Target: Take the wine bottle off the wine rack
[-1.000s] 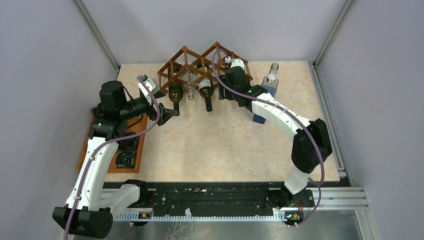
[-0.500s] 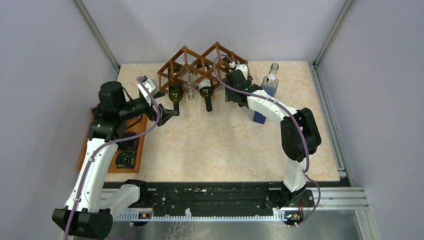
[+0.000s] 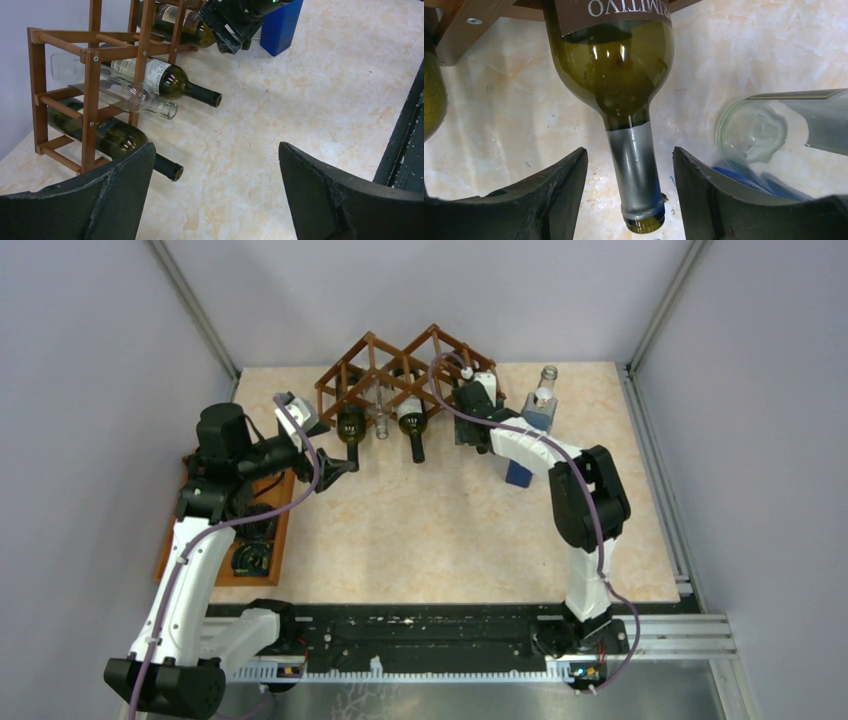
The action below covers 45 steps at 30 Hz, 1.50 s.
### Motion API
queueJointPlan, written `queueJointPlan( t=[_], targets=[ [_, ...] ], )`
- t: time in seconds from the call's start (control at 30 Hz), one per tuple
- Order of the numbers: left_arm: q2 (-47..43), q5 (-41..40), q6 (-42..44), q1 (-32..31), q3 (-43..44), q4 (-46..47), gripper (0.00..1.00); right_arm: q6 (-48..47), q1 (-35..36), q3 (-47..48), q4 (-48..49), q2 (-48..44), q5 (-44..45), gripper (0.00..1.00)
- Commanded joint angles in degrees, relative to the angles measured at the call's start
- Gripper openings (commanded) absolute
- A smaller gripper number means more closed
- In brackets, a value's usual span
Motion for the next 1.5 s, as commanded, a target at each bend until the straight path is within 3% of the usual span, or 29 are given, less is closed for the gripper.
queueJointPlan(
  t=[0.0,0.23,0.73,1.27,1.47],
  targets=[
    [-0.99,0.39,0.44,-0.25,0.43,-0.16,0.99,0.23,-0.2,3.09,3.2,1.52,0.79,0.62],
    [-1.06,0.55,0.52,-0.25,0.5,-0.28,0.99,-0.98,-0.68,3.56,4.7,3.58,-0.54,0.55],
    [-1.46,0.57,0.91,-0.25,-0.16,-0.42,0.99,-1.07,-0.76,0.92,7.28,-1.29,-2.36,0.0],
    [-1.92,0.97,1.03,-0.25,-0.92,-0.24,0.99,1.98,1.95,-9.81,9.65,-12.7,-2.36,0.0],
    [-2.03,1.38,0.94,-0.25,-1.34,-0.07,0.99,2.36,3.46,-11.38,9.8,-12.14,-1.94,0.0]
  ],
)
